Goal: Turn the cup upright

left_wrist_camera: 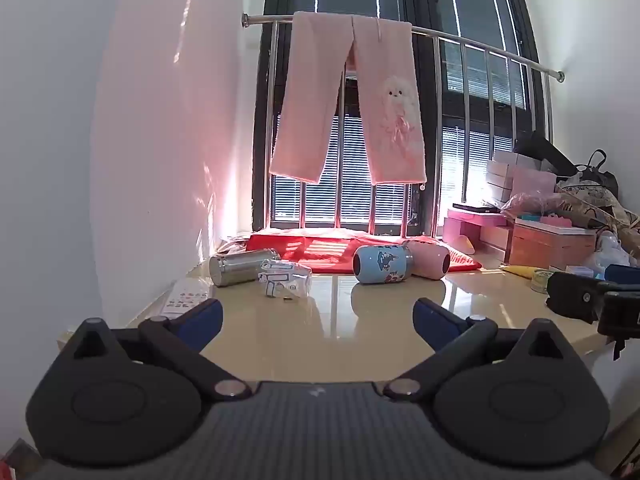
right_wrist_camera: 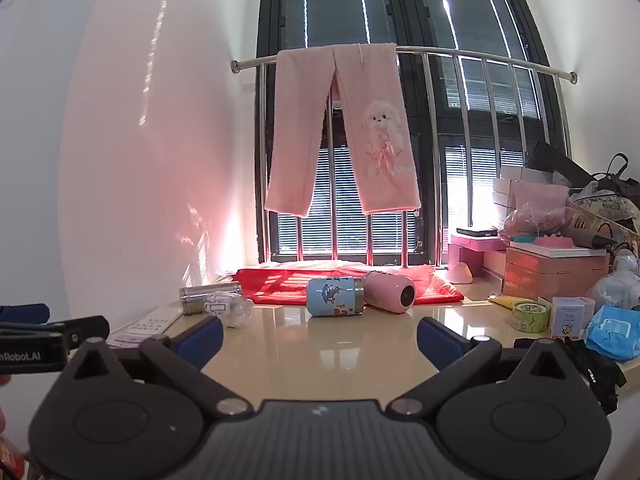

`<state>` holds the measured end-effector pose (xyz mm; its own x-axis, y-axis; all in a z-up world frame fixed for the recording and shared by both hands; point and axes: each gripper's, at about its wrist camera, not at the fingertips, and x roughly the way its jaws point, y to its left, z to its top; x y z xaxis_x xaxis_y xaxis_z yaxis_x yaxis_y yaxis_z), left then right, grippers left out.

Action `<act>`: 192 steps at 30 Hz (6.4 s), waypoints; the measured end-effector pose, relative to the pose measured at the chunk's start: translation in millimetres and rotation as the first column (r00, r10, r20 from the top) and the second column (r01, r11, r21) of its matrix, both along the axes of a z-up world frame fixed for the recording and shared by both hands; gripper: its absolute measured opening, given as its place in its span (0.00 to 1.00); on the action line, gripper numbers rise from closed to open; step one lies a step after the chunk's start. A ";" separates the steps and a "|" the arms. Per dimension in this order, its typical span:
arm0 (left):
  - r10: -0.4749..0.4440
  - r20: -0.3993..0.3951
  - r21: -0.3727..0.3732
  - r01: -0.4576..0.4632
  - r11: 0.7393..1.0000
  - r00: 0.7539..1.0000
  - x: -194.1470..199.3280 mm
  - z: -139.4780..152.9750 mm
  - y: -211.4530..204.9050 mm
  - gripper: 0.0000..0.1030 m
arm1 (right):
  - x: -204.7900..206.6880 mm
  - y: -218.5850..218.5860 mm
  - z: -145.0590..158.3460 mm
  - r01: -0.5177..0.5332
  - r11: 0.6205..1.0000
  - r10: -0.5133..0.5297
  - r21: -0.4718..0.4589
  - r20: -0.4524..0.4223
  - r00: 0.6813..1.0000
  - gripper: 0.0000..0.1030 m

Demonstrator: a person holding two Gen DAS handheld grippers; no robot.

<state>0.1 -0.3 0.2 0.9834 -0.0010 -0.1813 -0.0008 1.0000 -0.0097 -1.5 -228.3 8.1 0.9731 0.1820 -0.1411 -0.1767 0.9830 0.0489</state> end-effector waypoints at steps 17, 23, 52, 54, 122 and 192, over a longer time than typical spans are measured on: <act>0.000 0.002 -0.008 0.000 1.000 1.000 -0.9 -1.5 -3.6 1.00 | -1.6 -0.8 0.7 0.001 1.000 -0.001 0.002 -0.007 1.000 1.00; 0.000 0.002 -0.009 0.000 1.000 1.000 -0.1 -3.1 -0.3 1.00 | -2.4 -0.8 0.4 0.002 1.000 -0.002 0.001 -0.007 1.000 1.00; -0.004 0.005 -0.008 0.004 1.000 1.000 1.3 -2.3 -0.7 1.00 | -3.3 -2.2 -1.3 0.001 1.000 -0.001 0.002 -0.007 1.000 1.00; -0.004 0.005 -0.007 0.004 1.000 1.000 1.4 -2.1 -0.7 1.00 | -3.2 -2.2 -1.4 0.000 1.000 0.000 0.001 -0.006 1.000 1.00; 0.022 -0.084 0.015 -0.021 1.000 0.996 100.8 -10.7 18.1 1.00 | 101.9 17.5 -14.9 -0.056 0.997 0.051 -0.052 -0.098 0.994 1.00; 0.048 -0.403 0.091 -0.012 0.996 0.914 200.2 -27.1 156.2 1.00 | 311.1 283.3 -34.4 -0.883 0.270 0.418 -0.383 -0.780 0.466 0.64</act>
<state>200.3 155.9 -26.8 0.8255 0.0602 -0.5612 -0.0167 0.9965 0.0823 309.6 55.0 -26.3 0.2855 0.3336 -0.8985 -0.9483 0.2340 -0.2145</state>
